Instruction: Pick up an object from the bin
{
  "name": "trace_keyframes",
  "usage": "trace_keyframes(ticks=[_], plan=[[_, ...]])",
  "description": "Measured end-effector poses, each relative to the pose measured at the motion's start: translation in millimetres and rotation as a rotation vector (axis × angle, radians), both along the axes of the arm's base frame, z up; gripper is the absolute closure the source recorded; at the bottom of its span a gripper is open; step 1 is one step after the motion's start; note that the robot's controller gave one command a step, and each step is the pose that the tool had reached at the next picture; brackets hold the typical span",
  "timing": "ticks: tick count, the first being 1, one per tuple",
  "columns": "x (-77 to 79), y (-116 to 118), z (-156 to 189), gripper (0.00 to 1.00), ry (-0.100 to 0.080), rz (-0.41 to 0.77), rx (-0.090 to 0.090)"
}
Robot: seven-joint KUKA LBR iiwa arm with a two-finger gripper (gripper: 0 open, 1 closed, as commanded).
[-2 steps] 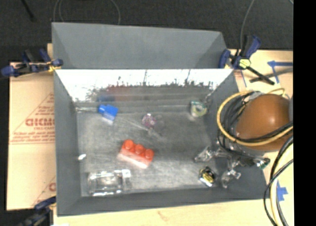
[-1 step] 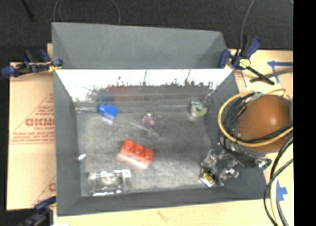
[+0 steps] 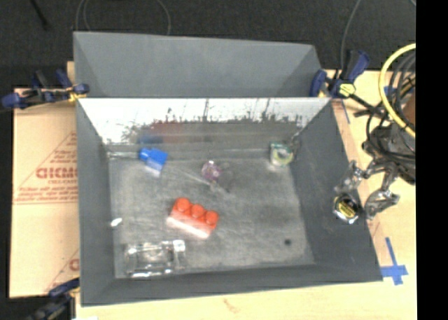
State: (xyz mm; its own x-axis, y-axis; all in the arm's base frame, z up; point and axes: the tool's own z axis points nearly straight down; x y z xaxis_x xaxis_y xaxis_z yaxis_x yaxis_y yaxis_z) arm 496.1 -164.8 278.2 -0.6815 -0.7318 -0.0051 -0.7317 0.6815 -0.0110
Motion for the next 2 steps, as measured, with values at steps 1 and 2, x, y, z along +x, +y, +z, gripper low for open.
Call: trace_keyframes(ticks=[1,2], plan=[[-1.3,1.3,-4.3,0.00,0.008,-0.001,0.005],[6.3,80.0,33.8,0.00,0.006,0.244,0.003]])
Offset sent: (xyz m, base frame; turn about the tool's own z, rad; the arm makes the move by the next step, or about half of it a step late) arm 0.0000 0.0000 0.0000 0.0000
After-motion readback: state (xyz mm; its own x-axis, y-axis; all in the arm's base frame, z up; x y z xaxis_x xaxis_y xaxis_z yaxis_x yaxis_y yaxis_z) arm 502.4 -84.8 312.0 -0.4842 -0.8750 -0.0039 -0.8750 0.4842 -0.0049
